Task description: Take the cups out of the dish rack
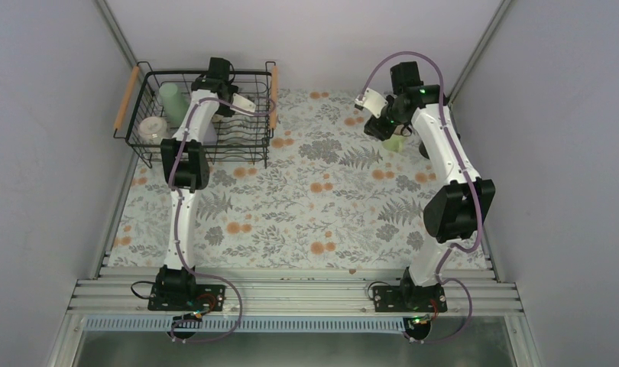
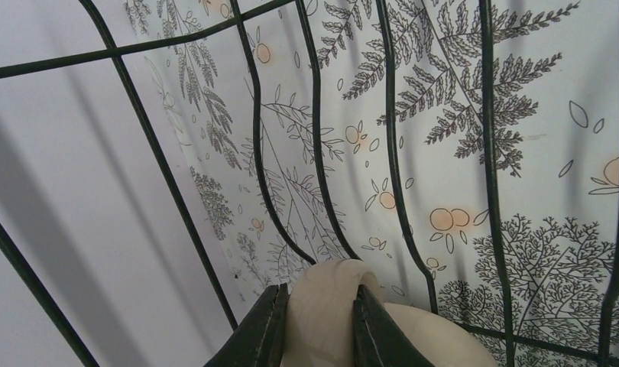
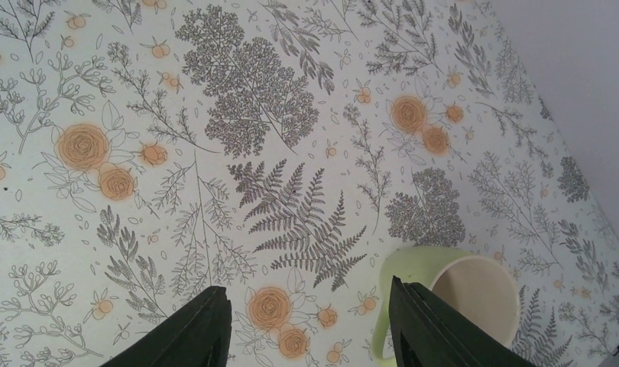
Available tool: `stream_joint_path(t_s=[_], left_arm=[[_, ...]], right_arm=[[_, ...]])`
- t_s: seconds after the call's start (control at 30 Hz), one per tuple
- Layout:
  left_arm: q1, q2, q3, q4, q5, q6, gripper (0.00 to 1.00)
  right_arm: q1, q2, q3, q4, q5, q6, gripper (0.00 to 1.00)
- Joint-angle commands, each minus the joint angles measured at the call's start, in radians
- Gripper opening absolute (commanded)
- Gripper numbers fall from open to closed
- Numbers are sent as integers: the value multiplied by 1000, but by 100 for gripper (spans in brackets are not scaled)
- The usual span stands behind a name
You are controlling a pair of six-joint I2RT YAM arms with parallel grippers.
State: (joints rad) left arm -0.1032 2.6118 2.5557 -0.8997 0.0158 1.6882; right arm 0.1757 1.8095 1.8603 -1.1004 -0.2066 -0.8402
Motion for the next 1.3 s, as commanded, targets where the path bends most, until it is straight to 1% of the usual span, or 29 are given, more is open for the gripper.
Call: stream_joint_path(t_s=[0.0, 0.23, 0.4, 0.5, 0.6, 0.63, 0.7, 0.73, 0.8, 0.87, 0.97, 1.07, 1.13, 1.27], left_arm=[[-11, -55, 19, -20, 14, -35, 2], [-26, -187, 25, 47, 14, -116, 2], [-38, -303, 23, 87, 49, -210, 2], [-48, -388, 15, 91, 87, -275, 2], [-52, -478, 4, 115, 187, -400, 2], [-53, -513, -11, 131, 234, -471, 2], [-52, -589, -79, 178, 359, -573, 2], [-52, -630, -126, 204, 422, -620, 2], [-51, -709, -237, 277, 546, -710, 2], [-52, -785, -352, 370, 663, -806, 2], [-52, -867, -506, 529, 831, -966, 2], [-59, -928, -659, 771, 973, -1150, 2], [-78, -956, -749, 919, 1000, -1254, 2], [-120, -975, -861, 1140, 1000, -1357, 2]], right_arm=[[-2, -21, 53, -16, -43, 21, 54], [2, -37, 84, -25, -94, 42, 54], [1, -61, 91, -17, -191, 59, 56], [1, -75, 96, -11, -260, 65, 58], [1, -84, 104, -14, -350, 70, 61], [1, -86, 106, -12, -393, 76, 62], [1, -84, 120, -26, -476, 77, 65], [1, -82, 131, -42, -532, 69, 69], [1, -76, 151, -76, -639, 39, 77], [1, -74, 169, -104, -724, 3, 80], [2, -74, 193, -133, -799, -48, 85], [1, -74, 194, -155, -871, -110, 88], [2, -66, 194, -153, -927, -112, 89], [8, -32, 201, -145, -1071, -99, 89]])
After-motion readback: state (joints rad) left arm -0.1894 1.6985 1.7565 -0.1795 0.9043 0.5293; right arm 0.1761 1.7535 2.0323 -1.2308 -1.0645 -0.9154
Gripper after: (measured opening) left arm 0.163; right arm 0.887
